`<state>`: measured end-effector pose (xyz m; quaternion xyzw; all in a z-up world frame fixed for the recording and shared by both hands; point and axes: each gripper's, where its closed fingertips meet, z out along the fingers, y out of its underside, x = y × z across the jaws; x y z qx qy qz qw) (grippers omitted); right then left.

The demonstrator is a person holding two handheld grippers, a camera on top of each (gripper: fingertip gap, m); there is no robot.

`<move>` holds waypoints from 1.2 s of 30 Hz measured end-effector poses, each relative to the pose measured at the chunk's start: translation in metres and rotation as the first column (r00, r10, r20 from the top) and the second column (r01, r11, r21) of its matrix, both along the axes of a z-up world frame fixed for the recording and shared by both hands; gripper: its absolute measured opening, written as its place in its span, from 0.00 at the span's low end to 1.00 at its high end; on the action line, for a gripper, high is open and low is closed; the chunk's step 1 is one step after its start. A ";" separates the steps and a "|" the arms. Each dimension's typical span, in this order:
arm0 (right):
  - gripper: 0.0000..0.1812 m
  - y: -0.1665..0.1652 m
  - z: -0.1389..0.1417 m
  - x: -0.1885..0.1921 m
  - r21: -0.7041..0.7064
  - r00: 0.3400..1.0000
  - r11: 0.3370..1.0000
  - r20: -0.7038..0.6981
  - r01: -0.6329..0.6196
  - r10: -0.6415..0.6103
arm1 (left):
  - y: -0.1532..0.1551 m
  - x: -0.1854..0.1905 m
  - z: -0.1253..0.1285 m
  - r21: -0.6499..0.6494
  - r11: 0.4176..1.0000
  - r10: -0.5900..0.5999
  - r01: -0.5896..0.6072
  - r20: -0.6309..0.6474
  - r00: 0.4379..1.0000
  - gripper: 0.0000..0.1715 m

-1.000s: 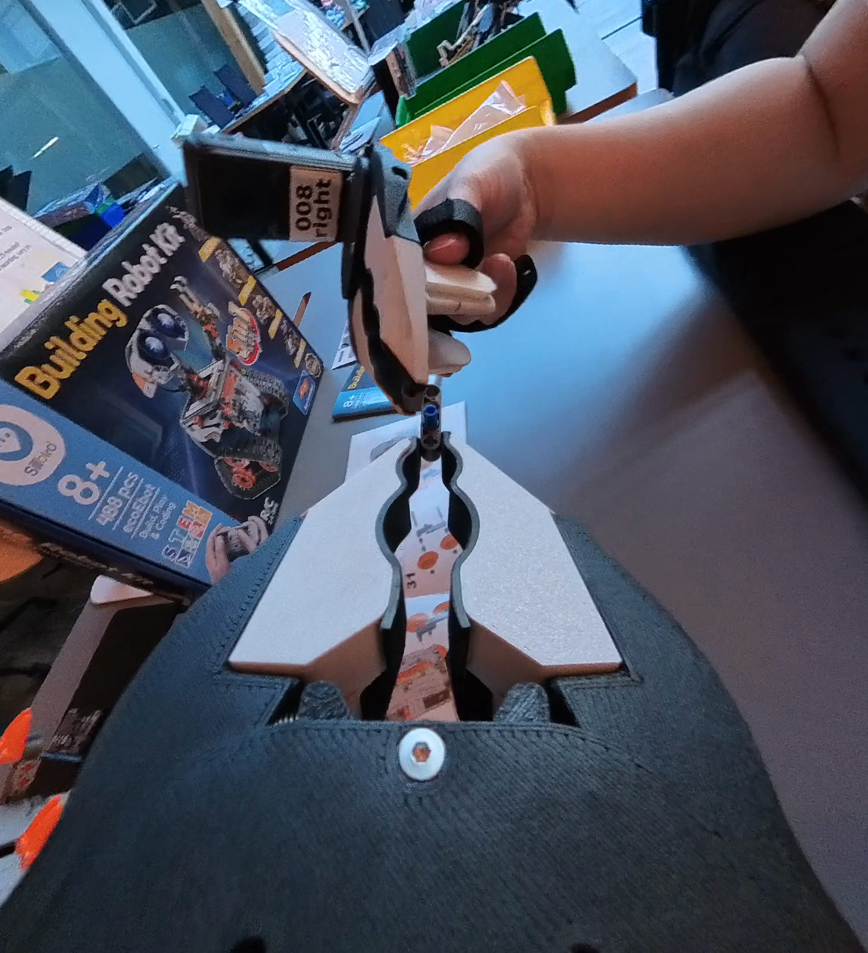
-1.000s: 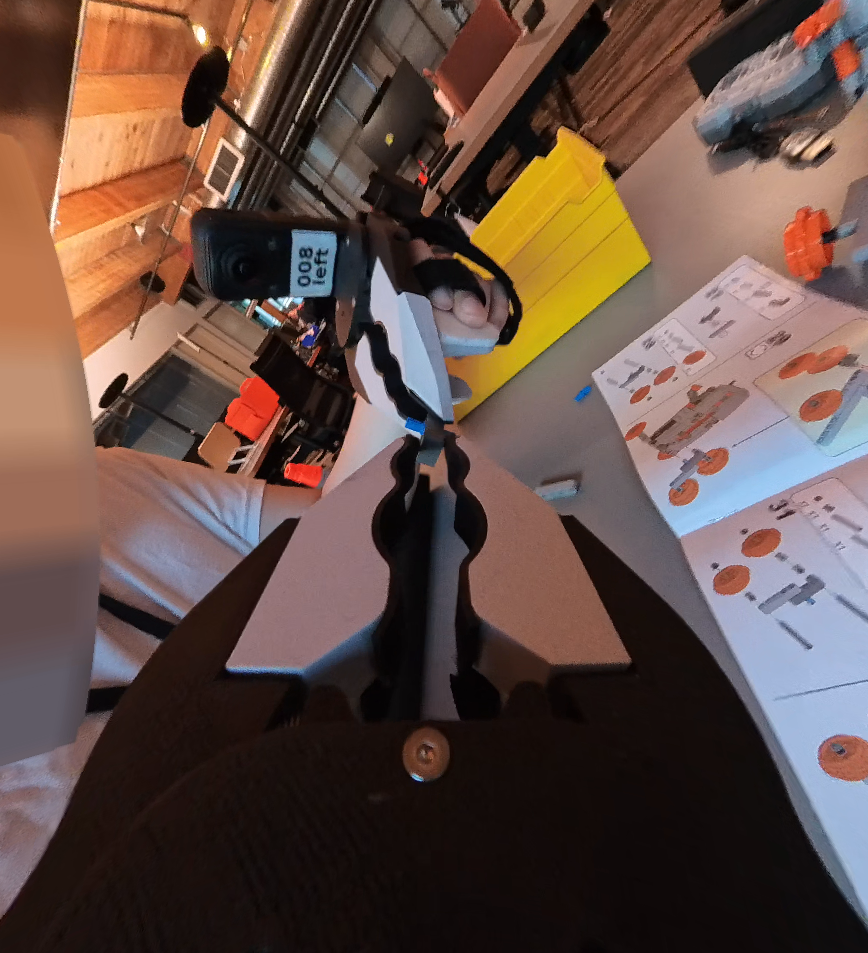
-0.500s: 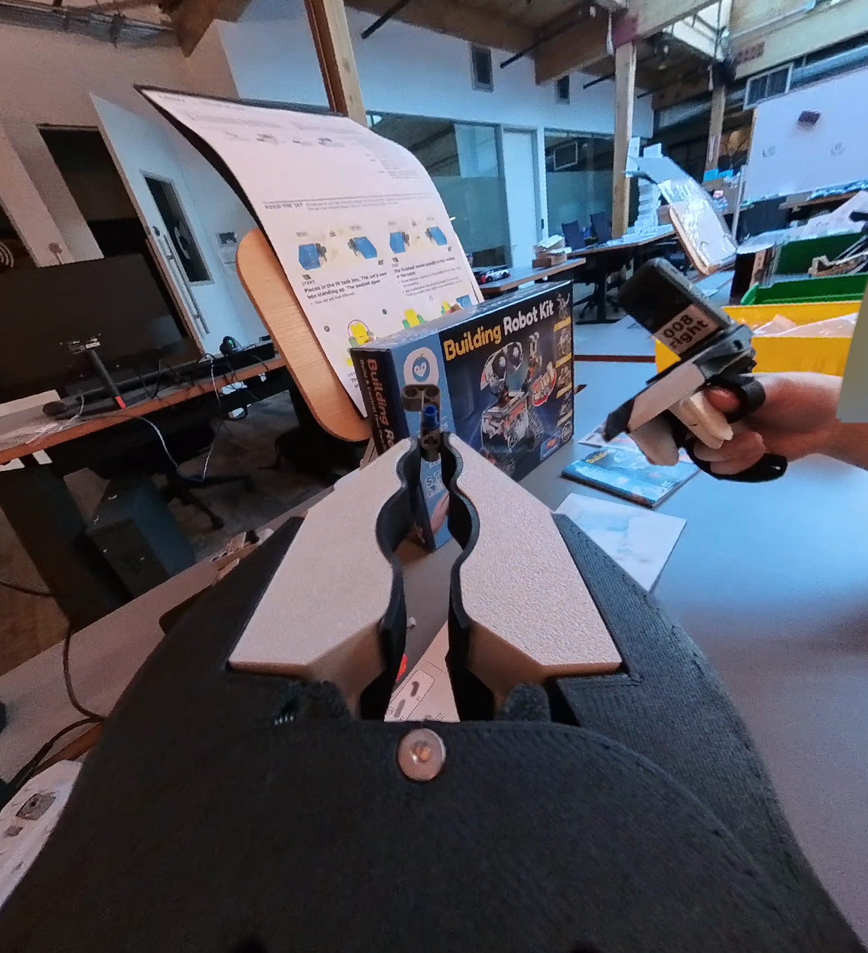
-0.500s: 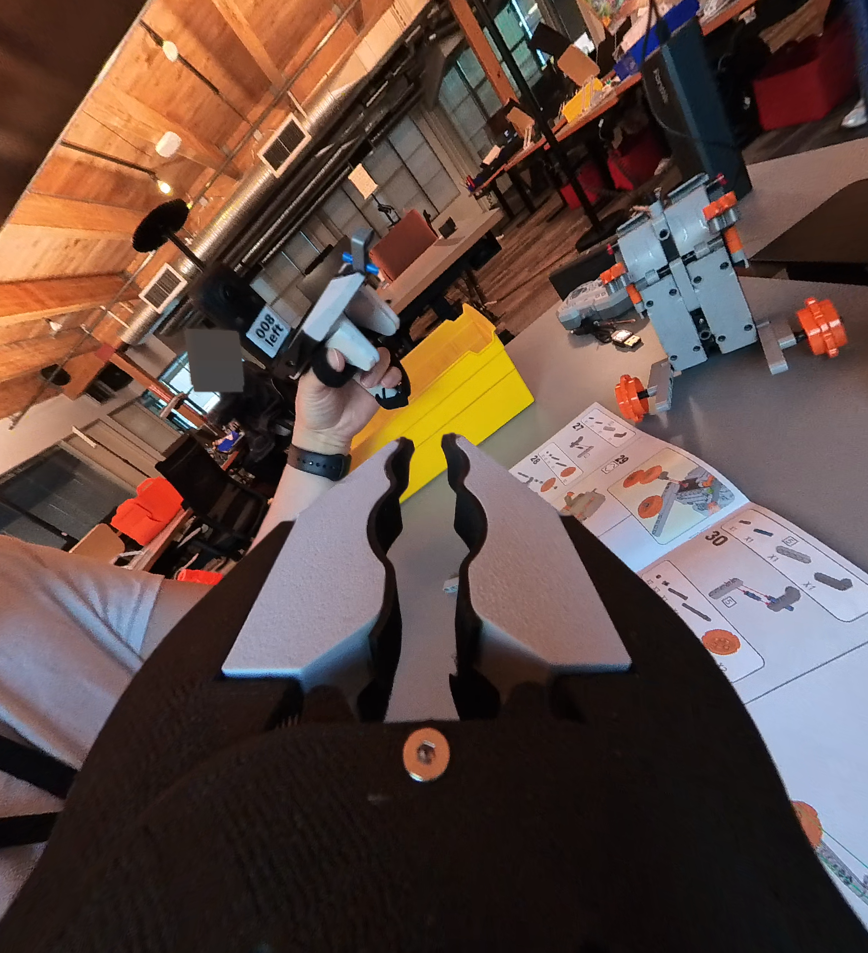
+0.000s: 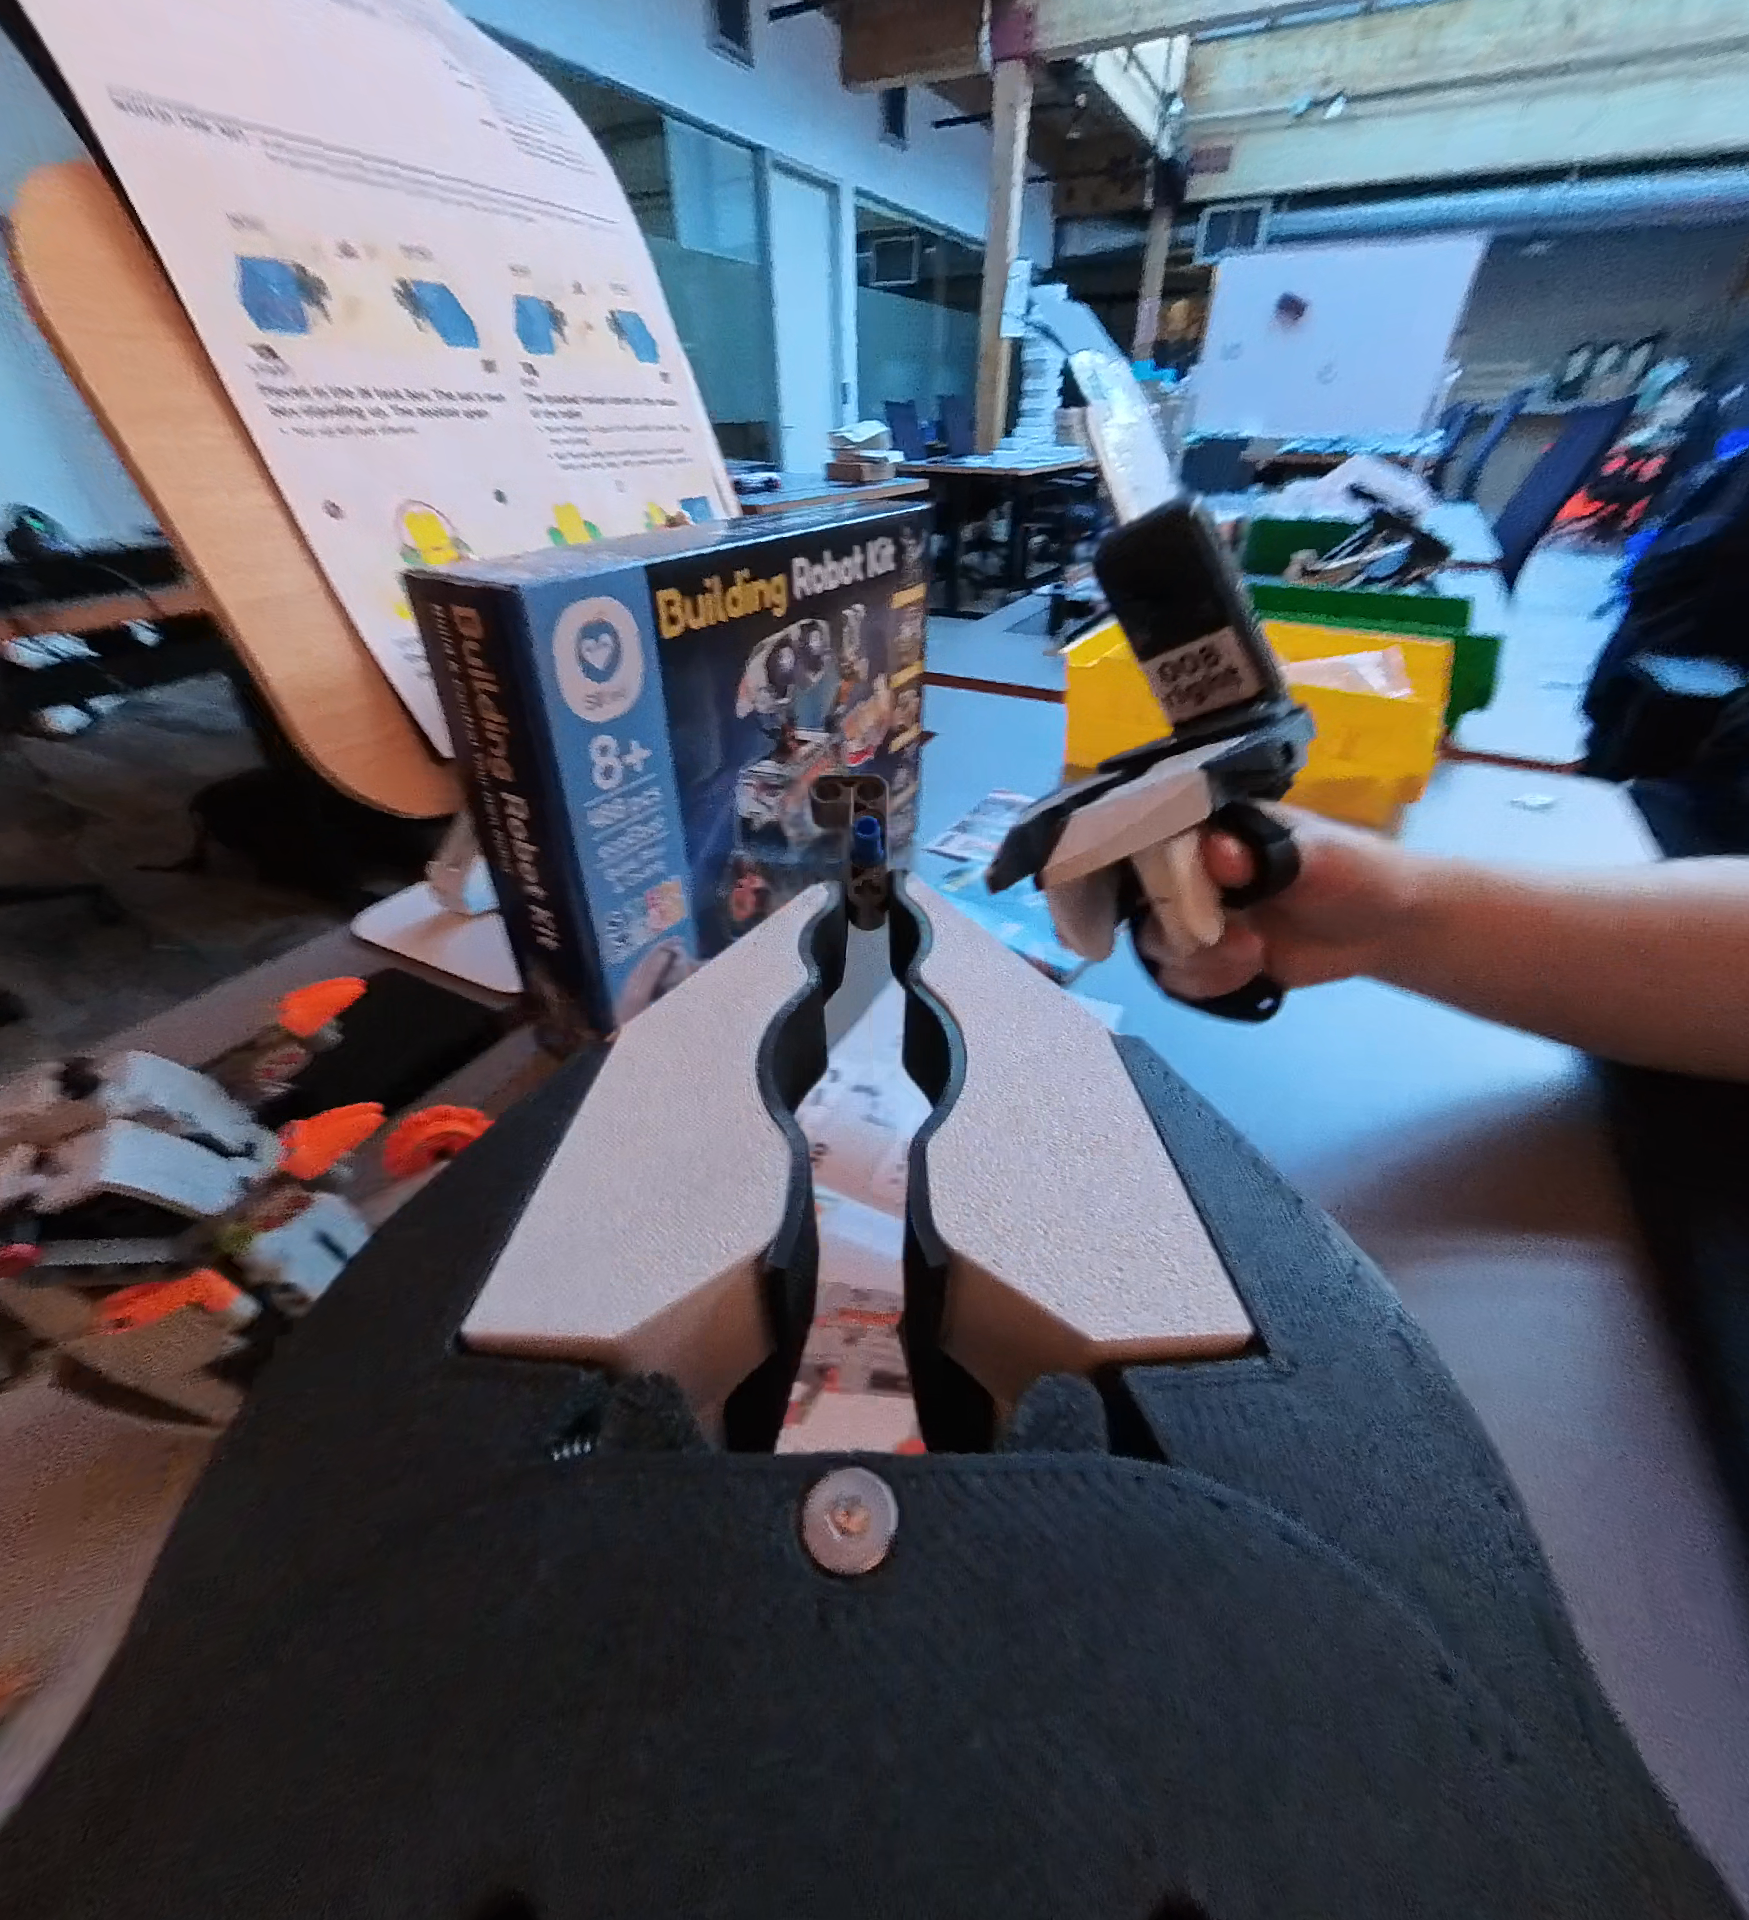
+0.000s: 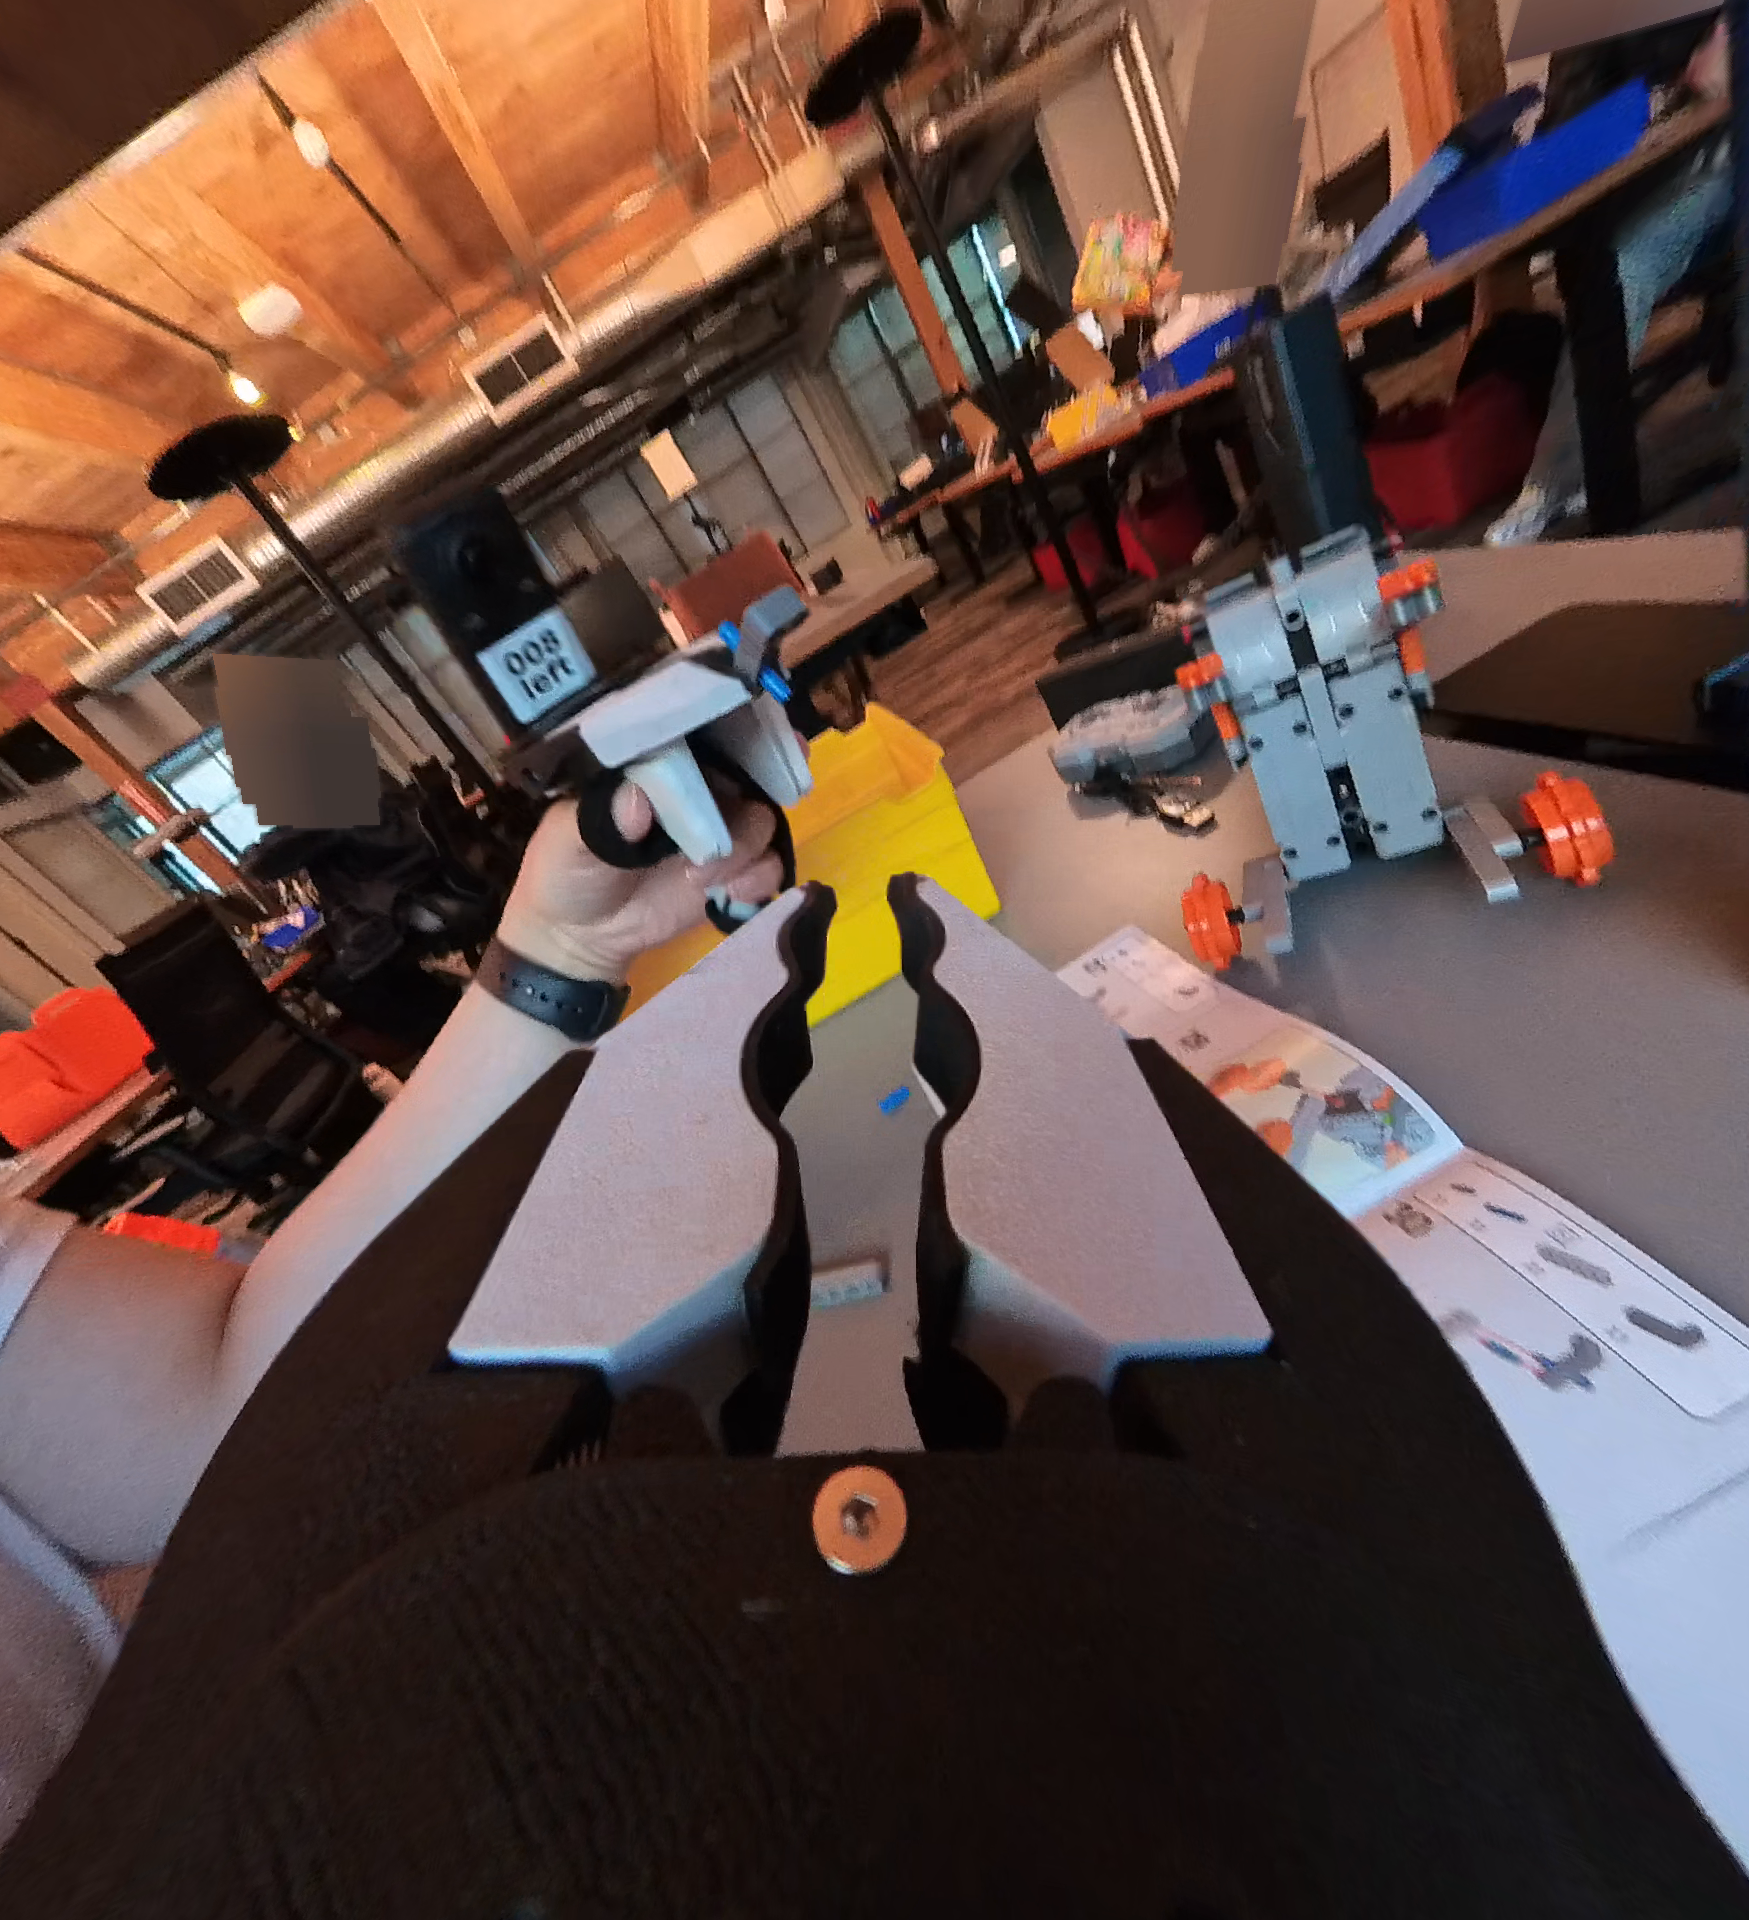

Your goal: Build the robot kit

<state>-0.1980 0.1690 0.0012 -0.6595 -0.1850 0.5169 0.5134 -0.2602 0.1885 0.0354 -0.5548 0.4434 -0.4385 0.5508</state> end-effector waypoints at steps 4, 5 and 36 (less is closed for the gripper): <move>0.07 -0.005 0.000 -0.023 0.072 1.000 0.997 -0.016 0.007 -0.005 | -0.002 0.001 0.003 -0.190 0.978 -0.073 0.090 0.096 0.993 0.03; 0.07 -0.007 0.001 -0.027 0.094 1.000 0.996 -0.011 0.004 -0.003 | -0.004 0.001 0.004 -0.236 0.964 -0.096 0.123 0.124 0.988 0.03; 0.05 -0.014 0.041 -0.034 0.084 0.967 0.994 -0.236 -0.072 0.090 | -0.040 0.032 0.004 -0.395 0.840 -0.336 0.373 0.161 0.928 0.02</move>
